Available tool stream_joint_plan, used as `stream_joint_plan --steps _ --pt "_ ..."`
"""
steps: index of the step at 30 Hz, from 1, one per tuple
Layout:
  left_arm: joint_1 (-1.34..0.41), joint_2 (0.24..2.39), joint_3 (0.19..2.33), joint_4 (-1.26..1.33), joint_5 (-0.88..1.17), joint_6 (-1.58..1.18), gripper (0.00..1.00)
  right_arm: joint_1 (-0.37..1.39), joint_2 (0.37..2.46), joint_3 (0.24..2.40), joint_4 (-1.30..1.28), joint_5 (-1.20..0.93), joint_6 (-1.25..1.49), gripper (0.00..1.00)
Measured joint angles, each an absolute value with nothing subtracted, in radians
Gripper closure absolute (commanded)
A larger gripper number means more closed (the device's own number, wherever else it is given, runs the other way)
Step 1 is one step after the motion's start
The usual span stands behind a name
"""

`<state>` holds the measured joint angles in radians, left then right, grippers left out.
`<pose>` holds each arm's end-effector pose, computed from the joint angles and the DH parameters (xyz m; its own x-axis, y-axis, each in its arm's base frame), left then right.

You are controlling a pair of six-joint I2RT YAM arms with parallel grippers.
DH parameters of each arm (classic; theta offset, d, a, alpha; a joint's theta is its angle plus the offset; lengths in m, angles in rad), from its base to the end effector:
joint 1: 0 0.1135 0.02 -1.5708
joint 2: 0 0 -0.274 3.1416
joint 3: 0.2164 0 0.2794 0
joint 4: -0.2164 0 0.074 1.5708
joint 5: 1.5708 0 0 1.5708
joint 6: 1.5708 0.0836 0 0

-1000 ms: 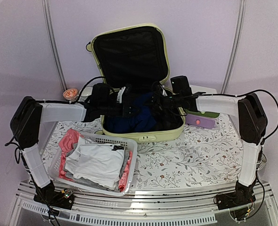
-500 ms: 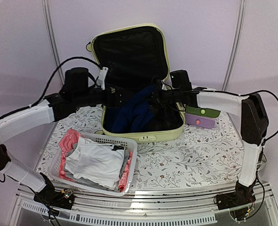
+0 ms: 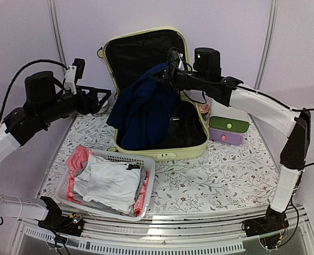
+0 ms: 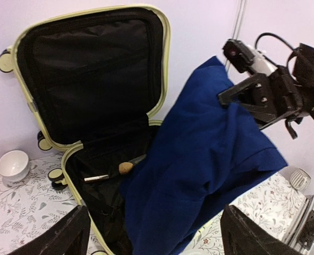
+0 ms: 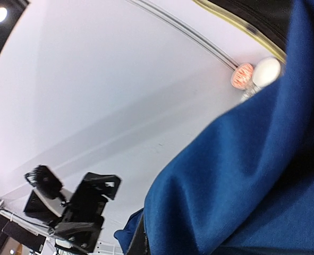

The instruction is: Open, take out, and arrange the luggage

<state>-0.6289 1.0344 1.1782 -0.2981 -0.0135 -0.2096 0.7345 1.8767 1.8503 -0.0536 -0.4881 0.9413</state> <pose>0.2410 -0.1739 0.4233 -0.2417 -0.0814 -0.9669 0.5389 0.8174 -0.2036 0.3628 0.3805 0.4157 -0.7938 0.2451 -0.5566 -0.5048 0.2448 0.8278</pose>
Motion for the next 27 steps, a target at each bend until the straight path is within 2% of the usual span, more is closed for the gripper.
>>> stream_joint_plan --steps 6,16,27 --pt "-0.593 0.962 1.199 -0.399 -0.094 -0.205 0.1 0.807 1.805 1.877 -0.054 -0.441 0.878 0.98" --pt "-0.497 0.914 1.375 -0.606 -0.269 -0.176 0.08 1.005 1.789 1.934 -0.036 -0.4 0.769 0.98" --pt "-0.49 0.831 1.472 -0.774 -0.534 -0.155 0.07 1.159 1.964 2.071 0.194 -0.398 0.742 0.98"
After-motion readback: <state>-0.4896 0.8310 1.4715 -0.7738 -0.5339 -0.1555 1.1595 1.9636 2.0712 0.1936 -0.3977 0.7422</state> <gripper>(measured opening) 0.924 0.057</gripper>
